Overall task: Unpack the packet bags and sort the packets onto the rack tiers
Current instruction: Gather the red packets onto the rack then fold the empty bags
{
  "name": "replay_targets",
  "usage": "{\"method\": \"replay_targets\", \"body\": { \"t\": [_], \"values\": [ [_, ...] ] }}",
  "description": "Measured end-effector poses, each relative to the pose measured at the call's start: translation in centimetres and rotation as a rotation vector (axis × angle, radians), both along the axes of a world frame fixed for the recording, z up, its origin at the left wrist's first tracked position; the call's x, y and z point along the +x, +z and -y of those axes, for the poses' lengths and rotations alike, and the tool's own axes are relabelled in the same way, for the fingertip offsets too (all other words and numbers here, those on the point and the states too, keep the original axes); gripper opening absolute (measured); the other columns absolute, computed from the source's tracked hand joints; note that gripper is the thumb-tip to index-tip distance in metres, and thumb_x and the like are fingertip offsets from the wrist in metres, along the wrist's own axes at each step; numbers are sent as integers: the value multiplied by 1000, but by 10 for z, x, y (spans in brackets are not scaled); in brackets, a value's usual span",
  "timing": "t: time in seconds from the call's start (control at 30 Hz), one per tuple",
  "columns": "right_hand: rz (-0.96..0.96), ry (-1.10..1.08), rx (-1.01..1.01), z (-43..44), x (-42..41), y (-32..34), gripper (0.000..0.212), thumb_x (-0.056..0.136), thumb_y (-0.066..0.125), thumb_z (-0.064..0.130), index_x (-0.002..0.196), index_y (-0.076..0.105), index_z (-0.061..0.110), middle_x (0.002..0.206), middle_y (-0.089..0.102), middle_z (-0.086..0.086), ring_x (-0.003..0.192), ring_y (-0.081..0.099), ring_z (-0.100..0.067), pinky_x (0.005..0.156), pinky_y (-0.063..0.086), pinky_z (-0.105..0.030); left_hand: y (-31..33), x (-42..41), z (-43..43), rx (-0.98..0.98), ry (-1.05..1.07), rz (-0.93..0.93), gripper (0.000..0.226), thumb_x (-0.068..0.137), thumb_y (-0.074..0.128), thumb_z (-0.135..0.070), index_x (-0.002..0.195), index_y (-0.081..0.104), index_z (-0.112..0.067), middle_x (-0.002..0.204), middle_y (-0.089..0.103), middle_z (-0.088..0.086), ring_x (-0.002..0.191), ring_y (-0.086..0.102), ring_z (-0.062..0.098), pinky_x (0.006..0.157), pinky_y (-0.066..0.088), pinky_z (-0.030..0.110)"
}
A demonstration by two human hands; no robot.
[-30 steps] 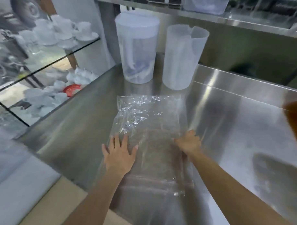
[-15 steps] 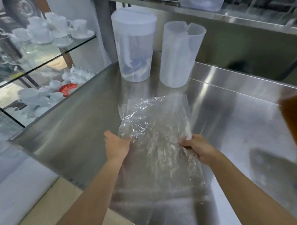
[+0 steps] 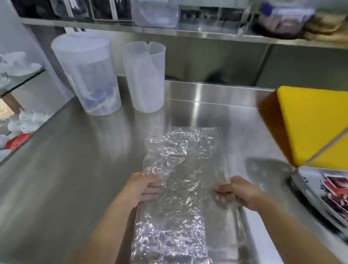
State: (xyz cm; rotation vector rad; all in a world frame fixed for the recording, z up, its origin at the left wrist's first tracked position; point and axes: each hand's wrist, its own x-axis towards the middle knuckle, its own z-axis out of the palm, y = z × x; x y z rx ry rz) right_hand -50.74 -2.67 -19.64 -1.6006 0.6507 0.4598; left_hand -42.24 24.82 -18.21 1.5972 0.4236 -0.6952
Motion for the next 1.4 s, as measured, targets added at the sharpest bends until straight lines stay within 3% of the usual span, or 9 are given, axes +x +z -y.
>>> {"method": "replay_targets", "body": {
  "t": [0.13,0.23,0.37,0.5,0.87,1.03,1.17,1.27,1.4],
  "values": [
    [20,-94,12,19,-21,-1,16,81,67,15,70,58,8,41,40,1,31,33,-9,33,19,-12,-7,-1,20,11,-125,-2,32,78,67,5,109,59,-1,84,68,11,62,68,14,54,56,23],
    [146,-298,174,31,-29,-4,16,85,55,-3,71,53,5,54,54,-8,37,45,-11,32,28,-12,-4,-2,34,90,-194,85,33,73,75,-4,103,63,-5,80,64,5,66,56,10,76,42,27],
    [166,-368,139,40,-43,-2,11,80,57,-6,73,54,1,54,59,-12,40,52,-17,37,37,-18,2,0,43,35,-225,25,15,79,69,-6,94,64,-3,84,69,11,67,67,23,58,58,33],
    [136,-340,154,50,-53,3,21,83,58,-3,64,52,6,42,55,-1,34,49,-11,33,37,-17,7,4,46,77,-217,63,4,85,62,-4,88,60,-5,60,71,8,46,67,16,41,52,23],
    [562,-400,218,78,-47,82,24,83,54,-11,96,66,4,73,74,0,62,70,-10,49,49,-12,76,21,58,-302,-242,375,20,92,47,-3,103,59,-14,56,67,5,42,60,9,37,47,16],
    [600,-425,186,86,-40,99,22,80,55,-12,86,68,5,72,70,-4,62,68,-11,60,54,-14,94,28,65,-335,-166,494,18,90,47,3,96,60,-9,57,69,-2,49,60,9,43,47,11],
    [619,-392,207,89,-43,102,24,75,55,-19,63,64,-1,53,64,-6,51,63,-12,50,52,-14,96,23,70,-267,-224,562,30,87,44,13,70,60,-5,44,64,-5,31,49,1,31,31,9],
    [638,-305,114,87,-48,106,39,70,49,-21,43,59,6,45,59,0,49,57,-11,50,47,-12,93,22,70,-259,-225,569,53,77,41,22,44,62,-13,47,62,-8,42,56,5,38,41,11],
    [619,-355,128,92,-47,108,43,75,36,-22,51,57,7,49,61,-2,48,54,-12,46,42,-16,94,25,68,-314,-217,466,31,86,50,1,73,70,-19,72,60,7,59,52,17,49,42,22]
  ]
}}
